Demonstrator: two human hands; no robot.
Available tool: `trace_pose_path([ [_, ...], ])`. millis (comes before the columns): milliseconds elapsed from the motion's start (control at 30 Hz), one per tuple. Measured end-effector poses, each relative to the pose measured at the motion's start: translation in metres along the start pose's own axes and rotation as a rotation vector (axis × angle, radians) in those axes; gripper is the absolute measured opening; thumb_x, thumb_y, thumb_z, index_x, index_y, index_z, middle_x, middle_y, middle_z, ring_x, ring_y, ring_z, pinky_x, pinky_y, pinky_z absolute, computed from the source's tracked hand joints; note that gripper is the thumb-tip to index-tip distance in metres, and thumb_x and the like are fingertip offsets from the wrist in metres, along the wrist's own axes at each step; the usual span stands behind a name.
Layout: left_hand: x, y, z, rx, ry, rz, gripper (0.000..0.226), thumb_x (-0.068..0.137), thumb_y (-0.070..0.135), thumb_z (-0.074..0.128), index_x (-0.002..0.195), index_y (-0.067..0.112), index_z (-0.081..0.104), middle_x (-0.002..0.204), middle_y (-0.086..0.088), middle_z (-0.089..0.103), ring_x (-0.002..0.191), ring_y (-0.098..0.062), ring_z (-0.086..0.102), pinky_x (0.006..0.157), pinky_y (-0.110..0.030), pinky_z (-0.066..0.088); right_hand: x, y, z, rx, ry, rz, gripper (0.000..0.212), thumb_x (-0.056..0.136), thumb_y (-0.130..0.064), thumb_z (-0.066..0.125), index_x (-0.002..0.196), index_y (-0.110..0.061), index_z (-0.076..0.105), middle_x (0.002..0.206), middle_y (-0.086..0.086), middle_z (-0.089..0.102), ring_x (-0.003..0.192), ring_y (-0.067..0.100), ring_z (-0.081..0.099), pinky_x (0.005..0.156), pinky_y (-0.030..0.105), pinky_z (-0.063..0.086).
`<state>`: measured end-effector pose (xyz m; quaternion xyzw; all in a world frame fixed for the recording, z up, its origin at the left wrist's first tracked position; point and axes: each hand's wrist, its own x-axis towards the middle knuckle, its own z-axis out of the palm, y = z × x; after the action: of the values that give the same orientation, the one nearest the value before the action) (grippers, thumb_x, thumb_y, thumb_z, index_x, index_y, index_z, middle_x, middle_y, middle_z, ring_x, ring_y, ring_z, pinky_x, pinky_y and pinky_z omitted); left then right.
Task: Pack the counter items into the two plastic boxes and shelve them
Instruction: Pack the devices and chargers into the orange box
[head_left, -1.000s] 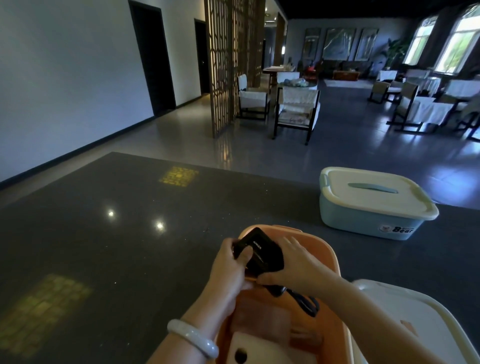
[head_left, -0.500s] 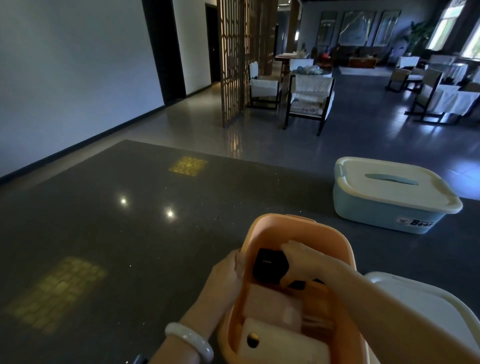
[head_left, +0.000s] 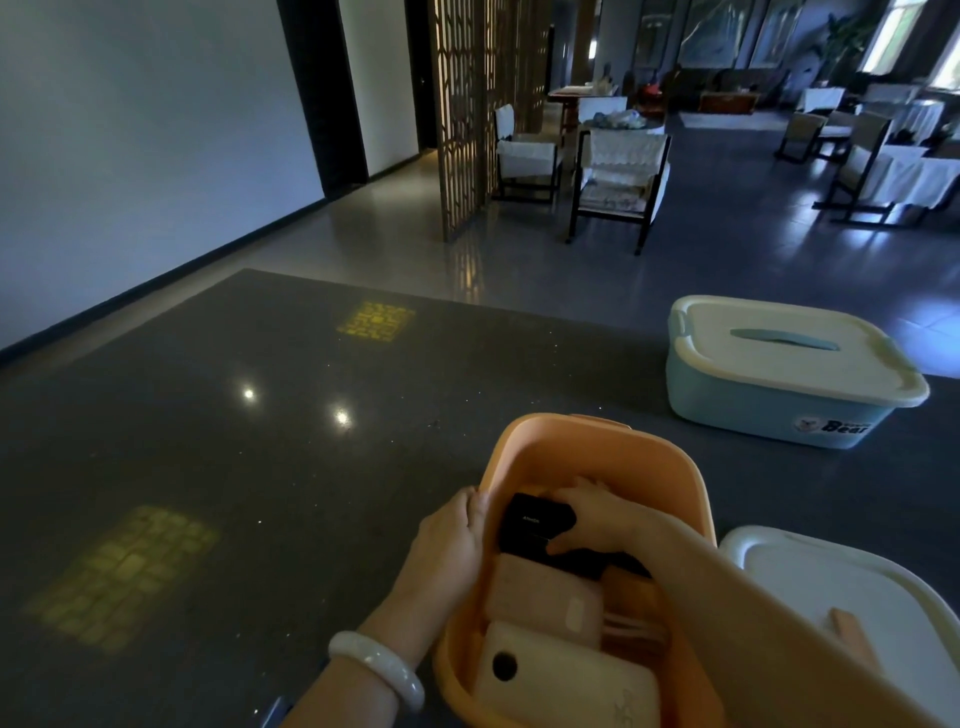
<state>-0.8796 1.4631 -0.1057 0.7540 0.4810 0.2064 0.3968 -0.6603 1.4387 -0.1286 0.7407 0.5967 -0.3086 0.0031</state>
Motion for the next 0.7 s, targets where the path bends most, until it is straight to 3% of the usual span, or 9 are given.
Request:
trace_pose_path([
  [100,0.0005,-0.0007,-0.0002,-0.003,0.011,0.012,0.024,0.100,0.050,0.026,0.081,0.045,0.040,0.078,0.016,0.055,0.063,0.017,0.054,0.056,0.001,0.039,-0.0030,0.0001,-0.0008,0.024,-0.034,0.001,0.068,0.080,-0.042,0.071,0.139,-0.041,0.037,0.132,-0.004,0.042,0.122,0.022,0.041,0.106,0.044,0.033],
  [267,0.0029,-0.0051,0.0029,0.016,0.010,0.022,0.032,0.100,0.050,0.027,0.085,0.034,0.052,0.078,0.007,0.061,0.064,0.006,0.058,0.051,-0.007,0.041,-0.0041,-0.0003,-0.0029,0.054,-0.038,-0.009,0.072,0.079,-0.038,0.073,0.142,-0.039,0.037,0.136,-0.004,0.043,0.125,0.023,0.041,0.109,0.047,0.034],
  [467,0.0025,-0.0047,0.0022,0.010,-0.003,0.009,0.028,0.100,0.050,0.028,0.084,0.039,0.049,0.080,0.008,0.062,0.063,0.010,0.057,0.051,-0.005,0.041,-0.0039,-0.0002,-0.0025,0.059,-0.038,-0.016,0.072,0.079,-0.039,0.073,0.141,-0.039,0.037,0.136,-0.004,0.044,0.124,0.022,0.042,0.108,0.047,0.034],
  [700,0.0026,-0.0022,0.0017,0.053,0.001,0.011,0.028,0.101,0.048,0.026,0.088,0.038,0.049,0.083,0.008,0.062,0.073,-0.001,0.061,0.057,-0.015,0.040,-0.0038,-0.0005,-0.0029,0.062,-0.053,-0.010,0.070,0.079,-0.039,0.073,0.139,-0.042,0.037,0.135,-0.004,0.043,0.123,0.022,0.041,0.108,0.045,0.034],
])
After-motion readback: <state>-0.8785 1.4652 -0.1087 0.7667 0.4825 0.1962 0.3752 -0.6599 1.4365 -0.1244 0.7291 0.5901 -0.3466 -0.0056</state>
